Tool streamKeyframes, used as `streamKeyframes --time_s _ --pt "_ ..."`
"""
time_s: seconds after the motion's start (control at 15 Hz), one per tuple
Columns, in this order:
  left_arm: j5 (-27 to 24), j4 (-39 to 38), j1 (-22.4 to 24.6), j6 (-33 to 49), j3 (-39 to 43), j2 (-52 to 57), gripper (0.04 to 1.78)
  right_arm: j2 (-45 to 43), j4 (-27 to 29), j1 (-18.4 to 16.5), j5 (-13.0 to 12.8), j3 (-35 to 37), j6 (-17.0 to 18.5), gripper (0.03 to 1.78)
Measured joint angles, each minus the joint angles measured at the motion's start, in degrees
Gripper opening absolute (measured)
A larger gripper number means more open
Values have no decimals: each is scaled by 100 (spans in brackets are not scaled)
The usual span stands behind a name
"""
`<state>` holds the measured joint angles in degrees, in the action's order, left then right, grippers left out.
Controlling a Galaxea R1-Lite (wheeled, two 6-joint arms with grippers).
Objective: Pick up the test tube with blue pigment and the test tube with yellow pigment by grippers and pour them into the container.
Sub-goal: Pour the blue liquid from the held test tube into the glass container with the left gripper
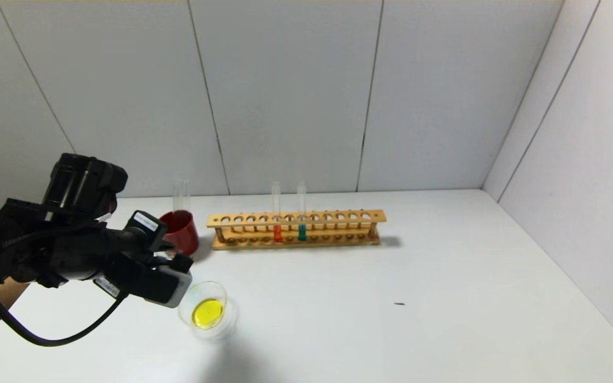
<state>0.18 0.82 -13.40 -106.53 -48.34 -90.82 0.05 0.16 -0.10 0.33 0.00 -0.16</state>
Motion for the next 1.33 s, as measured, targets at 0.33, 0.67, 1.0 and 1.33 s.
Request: streamKeyframes --time_s 0.33,0.67,1.0,1.33 --pt "-28 -790 -18 -619 33 -435 31 0 0 0 0 0 2 175" --pt "-11 -820 -5 -1340 49 -501 31 0 0 0 0 0 2 175" --pt "234 -850 -2 -1749 73 -518 31 0 2 0 -2 0 0 175" --pt "439 -858 0 -1802 88 -639 31 0 0 0 -2 0 0 175"
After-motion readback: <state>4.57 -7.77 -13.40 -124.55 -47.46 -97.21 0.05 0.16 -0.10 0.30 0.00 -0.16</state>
